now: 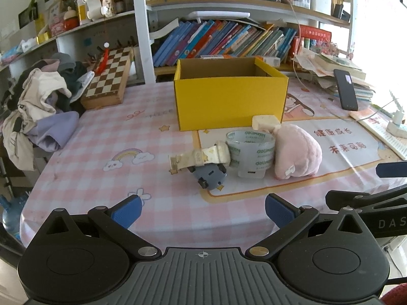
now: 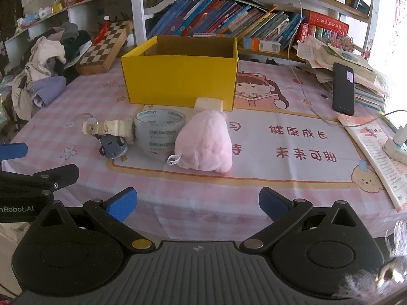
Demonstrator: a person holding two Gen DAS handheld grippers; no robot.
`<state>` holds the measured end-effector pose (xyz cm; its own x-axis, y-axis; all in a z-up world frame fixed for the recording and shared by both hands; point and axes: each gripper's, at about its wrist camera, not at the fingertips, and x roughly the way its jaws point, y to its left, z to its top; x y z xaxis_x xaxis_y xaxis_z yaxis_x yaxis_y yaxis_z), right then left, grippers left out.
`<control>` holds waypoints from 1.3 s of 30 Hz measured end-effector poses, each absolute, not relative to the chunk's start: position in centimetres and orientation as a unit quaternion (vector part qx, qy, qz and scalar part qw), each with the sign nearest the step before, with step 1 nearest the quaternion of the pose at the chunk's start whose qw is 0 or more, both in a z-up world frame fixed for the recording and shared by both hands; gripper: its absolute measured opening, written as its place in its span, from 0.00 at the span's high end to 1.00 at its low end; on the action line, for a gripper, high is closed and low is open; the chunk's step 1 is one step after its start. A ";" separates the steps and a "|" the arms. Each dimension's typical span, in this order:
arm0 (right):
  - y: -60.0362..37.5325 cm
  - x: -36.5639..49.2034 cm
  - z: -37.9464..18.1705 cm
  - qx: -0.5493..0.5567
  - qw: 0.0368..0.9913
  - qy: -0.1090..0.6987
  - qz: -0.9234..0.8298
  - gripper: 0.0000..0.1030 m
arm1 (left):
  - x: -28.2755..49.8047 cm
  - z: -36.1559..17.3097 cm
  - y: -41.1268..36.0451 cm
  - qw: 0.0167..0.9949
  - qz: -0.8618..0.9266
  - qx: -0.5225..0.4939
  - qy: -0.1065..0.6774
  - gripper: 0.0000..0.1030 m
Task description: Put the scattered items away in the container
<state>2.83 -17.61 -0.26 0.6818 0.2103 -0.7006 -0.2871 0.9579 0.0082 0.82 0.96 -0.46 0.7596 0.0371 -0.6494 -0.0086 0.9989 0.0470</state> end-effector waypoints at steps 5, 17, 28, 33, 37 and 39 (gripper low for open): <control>-17.4 2.9 -0.3 -0.053 0.916 0.375 0.135 0.00 | 0.8 -0.4 1.1 0.939 0.011 0.021 0.343 0.00; -17.4 3.3 -0.5 -0.044 0.913 0.383 0.130 0.00 | 1.0 -0.4 1.3 0.939 -0.009 0.015 0.342 0.00; -17.3 4.1 -1.1 -0.055 0.909 0.395 0.123 0.00 | 1.9 -1.0 0.9 0.935 -0.019 0.015 0.355 0.00; -17.5 4.8 -1.2 -0.060 0.908 0.396 0.124 0.00 | 2.7 -1.2 0.8 0.933 -0.017 0.007 0.359 0.00; -17.8 5.7 -1.1 -0.058 0.909 0.392 0.126 0.00 | 3.5 -1.3 0.8 0.933 -0.017 0.003 0.359 0.00; -17.8 6.2 -1.0 -0.057 0.910 0.391 0.128 0.00 | 3.9 -1.4 0.9 0.933 -0.015 0.001 0.359 0.00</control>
